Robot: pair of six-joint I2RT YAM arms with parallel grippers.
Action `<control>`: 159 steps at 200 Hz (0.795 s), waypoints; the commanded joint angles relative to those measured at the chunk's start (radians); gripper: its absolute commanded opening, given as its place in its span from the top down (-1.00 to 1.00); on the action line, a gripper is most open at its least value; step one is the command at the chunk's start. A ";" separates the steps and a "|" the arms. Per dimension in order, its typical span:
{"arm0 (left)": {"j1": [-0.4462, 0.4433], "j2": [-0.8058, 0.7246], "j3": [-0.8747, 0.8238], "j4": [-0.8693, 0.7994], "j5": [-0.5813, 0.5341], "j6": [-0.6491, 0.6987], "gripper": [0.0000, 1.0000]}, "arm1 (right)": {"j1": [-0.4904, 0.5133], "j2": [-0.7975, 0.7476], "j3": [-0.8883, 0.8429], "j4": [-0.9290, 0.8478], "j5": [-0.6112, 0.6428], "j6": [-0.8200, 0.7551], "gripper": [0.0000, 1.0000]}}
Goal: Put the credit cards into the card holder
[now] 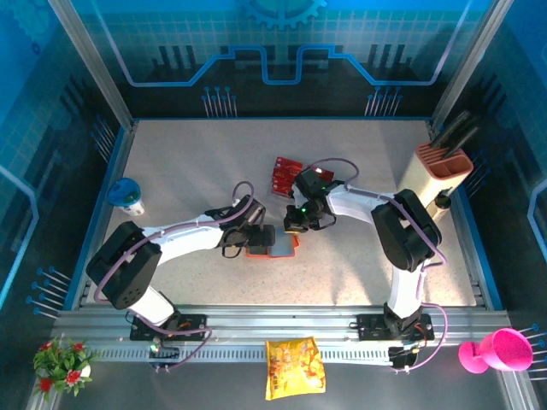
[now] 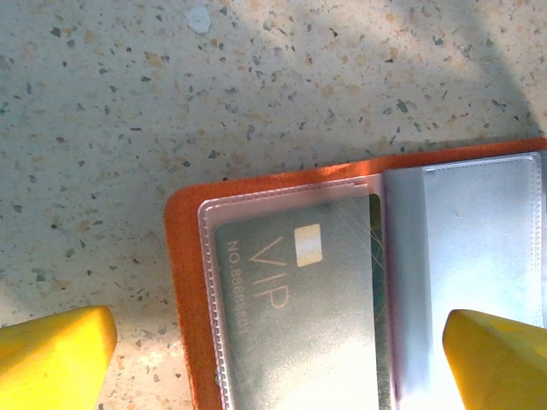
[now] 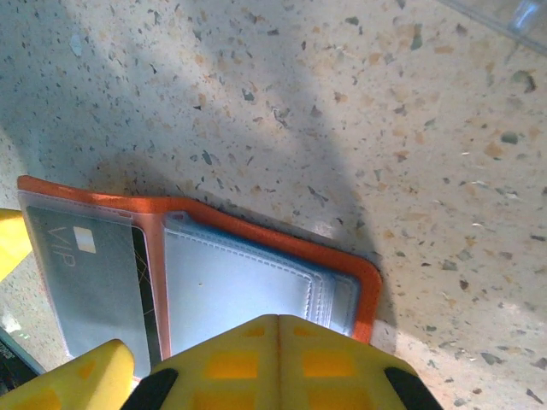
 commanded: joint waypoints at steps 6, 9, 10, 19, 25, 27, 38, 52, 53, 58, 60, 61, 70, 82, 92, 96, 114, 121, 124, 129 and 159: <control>0.005 0.002 0.010 0.002 0.023 0.022 -0.99 | 0.021 0.043 0.045 -0.030 0.000 -0.026 0.96; 0.005 0.002 0.009 0.002 0.024 0.022 -0.99 | 0.023 0.047 0.049 -0.031 -0.002 -0.026 0.96; 0.005 0.002 0.009 0.002 0.024 0.022 -0.99 | 0.024 0.048 0.050 -0.031 -0.002 -0.025 0.96; 0.005 0.004 0.010 0.004 0.025 0.021 -0.98 | 0.031 0.065 0.062 -0.031 -0.006 -0.025 0.96; 0.005 0.006 0.011 0.003 0.025 0.021 -0.99 | 0.037 0.075 0.070 -0.031 -0.009 -0.023 0.97; 0.005 0.006 0.010 0.003 0.025 0.022 -0.98 | 0.038 0.077 0.073 -0.031 -0.009 -0.024 0.97; 0.005 0.009 0.011 0.005 0.026 0.022 -0.99 | 0.047 0.097 0.084 -0.031 -0.016 -0.022 0.97; 0.006 0.011 0.011 0.006 0.027 0.022 -0.98 | 0.054 0.113 0.094 -0.027 -0.025 -0.015 0.99; 0.005 0.011 0.012 0.006 0.028 0.022 -0.98 | 0.054 0.114 0.093 -0.027 -0.026 -0.015 0.99; 0.006 0.013 0.012 0.007 0.028 0.023 -0.99 | 0.056 0.116 0.094 -0.025 -0.027 -0.012 0.99; 0.005 0.014 0.011 0.006 0.029 0.023 -0.99 | 0.055 0.117 0.094 -0.024 -0.027 -0.011 0.99; 0.005 0.014 0.011 0.007 0.029 0.023 -0.98 | 0.055 0.117 0.094 -0.024 -0.028 -0.011 0.99; 0.005 0.016 0.011 0.008 0.030 0.023 -0.98 | 0.056 0.115 0.090 -0.018 -0.028 -0.005 0.99; 0.005 0.020 0.008 0.009 0.029 0.023 -0.98 | 0.057 0.110 0.084 -0.012 -0.027 -0.001 0.99; 0.005 0.022 0.005 0.012 0.030 0.023 -0.99 | 0.057 0.108 0.081 -0.011 -0.025 0.000 0.99; 0.005 0.024 0.003 0.011 0.031 0.023 -0.98 | 0.056 0.109 0.080 -0.010 -0.025 -0.001 0.99; 0.006 0.033 -0.006 0.015 0.031 0.024 -0.98 | 0.056 0.105 0.074 -0.008 -0.026 0.003 0.99; 0.005 0.037 -0.011 0.018 0.031 0.024 -0.98 | 0.056 0.103 0.071 -0.007 -0.026 0.005 0.99; 0.005 0.038 -0.012 0.017 0.031 0.025 -0.99 | 0.055 0.103 0.071 -0.005 -0.026 0.006 0.99; 0.005 0.043 -0.015 0.018 0.030 0.026 -0.98 | 0.056 0.102 0.067 -0.002 -0.026 0.008 0.99; 0.005 0.058 -0.038 0.025 0.023 0.024 -0.98 | 0.053 0.092 0.060 0.004 -0.031 0.014 0.98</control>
